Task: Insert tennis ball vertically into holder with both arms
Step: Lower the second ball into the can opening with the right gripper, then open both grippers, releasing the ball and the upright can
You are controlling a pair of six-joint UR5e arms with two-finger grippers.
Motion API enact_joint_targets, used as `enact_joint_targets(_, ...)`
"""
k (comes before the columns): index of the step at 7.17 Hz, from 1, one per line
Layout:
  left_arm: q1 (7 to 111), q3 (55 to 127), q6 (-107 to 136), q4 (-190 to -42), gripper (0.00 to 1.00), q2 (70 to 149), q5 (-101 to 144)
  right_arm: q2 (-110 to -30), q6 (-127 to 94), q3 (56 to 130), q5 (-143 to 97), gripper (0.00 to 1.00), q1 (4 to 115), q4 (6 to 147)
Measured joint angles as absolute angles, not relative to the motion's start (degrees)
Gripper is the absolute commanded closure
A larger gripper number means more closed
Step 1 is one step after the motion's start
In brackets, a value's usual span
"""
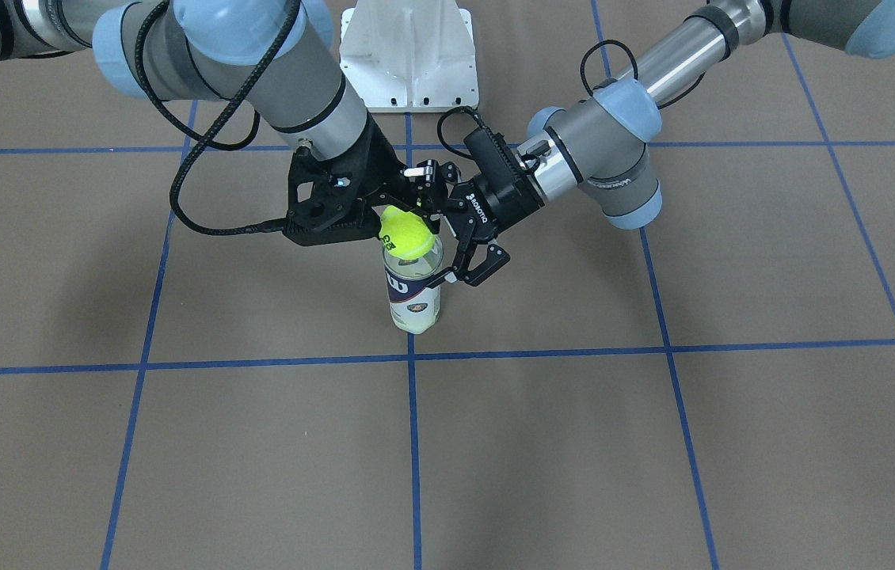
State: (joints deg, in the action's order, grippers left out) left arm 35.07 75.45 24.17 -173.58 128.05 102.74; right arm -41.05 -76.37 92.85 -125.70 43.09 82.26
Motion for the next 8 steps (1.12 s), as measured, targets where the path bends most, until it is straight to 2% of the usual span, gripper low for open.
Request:
enact_joint_targets(6, 35.25, 76.19, 24.77, -173.77, 0.01, 127.62, 102.76, -41.22, -76.32, 92.86, -125.24, 0.02, 43.02, 82.19)
enact_joint_targets(8, 35.59, 80.94, 25.42, -174.68, 0.01, 123.08, 102.82, -42.05, -75.9, 93.03, -125.5, 0.02, 44.4, 82.11)
